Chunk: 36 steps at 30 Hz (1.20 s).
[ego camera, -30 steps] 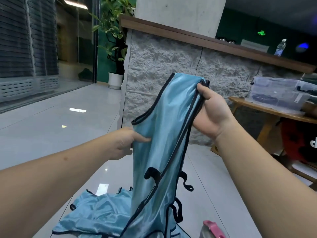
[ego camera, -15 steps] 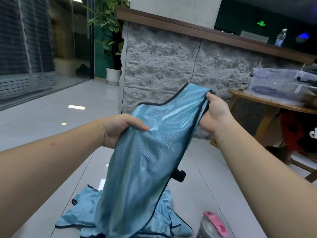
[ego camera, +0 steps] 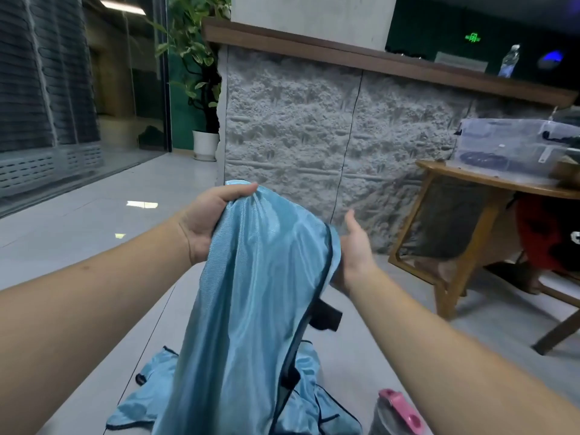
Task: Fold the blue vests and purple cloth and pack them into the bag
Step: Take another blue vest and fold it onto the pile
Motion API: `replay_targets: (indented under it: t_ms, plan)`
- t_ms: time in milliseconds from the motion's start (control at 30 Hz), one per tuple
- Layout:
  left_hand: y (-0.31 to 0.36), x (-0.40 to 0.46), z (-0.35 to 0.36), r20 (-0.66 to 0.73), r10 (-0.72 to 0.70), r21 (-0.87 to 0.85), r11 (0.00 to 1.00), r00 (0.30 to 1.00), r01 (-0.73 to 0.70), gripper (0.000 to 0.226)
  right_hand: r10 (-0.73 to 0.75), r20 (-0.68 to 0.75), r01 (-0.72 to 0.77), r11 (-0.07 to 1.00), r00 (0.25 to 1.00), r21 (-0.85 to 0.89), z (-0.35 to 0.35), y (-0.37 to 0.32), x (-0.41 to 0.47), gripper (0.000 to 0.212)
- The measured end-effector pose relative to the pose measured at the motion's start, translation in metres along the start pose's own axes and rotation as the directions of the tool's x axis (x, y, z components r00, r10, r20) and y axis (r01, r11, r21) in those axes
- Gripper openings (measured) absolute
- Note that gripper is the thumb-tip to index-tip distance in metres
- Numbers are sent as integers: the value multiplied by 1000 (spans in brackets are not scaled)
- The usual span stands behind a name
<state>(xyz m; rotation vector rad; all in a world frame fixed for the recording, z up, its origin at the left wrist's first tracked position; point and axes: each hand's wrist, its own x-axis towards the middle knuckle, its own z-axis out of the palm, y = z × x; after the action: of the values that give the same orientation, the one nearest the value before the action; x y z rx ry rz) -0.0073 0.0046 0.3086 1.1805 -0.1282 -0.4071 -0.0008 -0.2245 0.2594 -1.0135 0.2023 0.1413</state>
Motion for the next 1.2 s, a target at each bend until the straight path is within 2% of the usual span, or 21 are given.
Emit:
replay_targets:
  t_ms: [100,167,200,300,333,367,400,467,500,533,600,700,767,833,867,900,967,1067,1133,1200]
  plan:
    - [2,3,0,-35,36,-48,998,999,-37,33,51,-50,-54,997,997,-57,-5,28,2,110]
    - [4,6,-1,-80,47,-75,996,996,-53,37,84,-7,-85,985,996,-149,-8,35,4,125]
    - [5,7,-1,-108,52,-89,994,993,-62,39,78,24,-71,975,997,-213,-7,35,0,126]
    - [8,10,-5,-204,54,-120,990,977,-79,46,17,200,29,974,980,-224,-3,28,-5,107]
    - [9,10,-7,-238,51,-119,990,970,-81,46,-9,248,74,964,969,-256,3,25,-9,90]
    - [10,11,-9,-264,48,-111,991,963,-80,44,14,288,80,946,958,-314,4,22,-1,66]
    - [13,11,-11,-290,46,-91,993,956,-75,42,61,308,63,923,949,-380,9,17,-6,52]
    - [19,11,-17,-323,34,-47,998,946,-52,37,41,299,128,841,954,-525,11,9,0,97]
    - [22,11,-20,-335,24,-26,999,942,-34,35,15,321,161,840,947,-517,14,3,0,106]
    - [25,10,-23,-353,12,1,1000,935,-13,34,-24,329,187,860,944,-474,17,-4,-4,102]
    - [28,9,-31,-360,-15,43,999,933,32,38,-99,338,222,910,936,-350,21,-15,-9,74]
    - [24,8,-39,-245,-60,48,996,968,74,62,-125,296,195,956,947,-220,25,-19,-14,34]
    - [18,3,-40,-65,-77,106,991,995,84,71,-117,235,165,967,965,-194,26,-16,-15,24]
    - [10,-3,-39,92,-112,227,970,989,89,75,-110,198,148,971,974,-189,24,-16,-14,22]
    - [7,-2,-39,114,-135,293,951,984,96,80,-111,189,147,970,976,-191,23,-18,-13,23]
    - [5,1,-39,87,-150,340,934,985,112,78,-109,180,145,968,978,-205,21,-21,-13,24]
    - [4,3,-33,23,-152,371,919,988,132,54,-106,158,148,948,982,-283,18,-28,-13,24]
    - [5,6,-23,-122,-155,394,899,980,191,33,-101,136,156,850,986,-502,13,-40,-17,20]
    - [6,8,-20,-194,-136,400,893,971,205,36,-103,115,153,766,988,-624,11,-43,-19,17]
    - [7,10,-17,-239,-62,392,907,969,155,58,-123,107,163,682,987,-713,11,-41,-22,10]
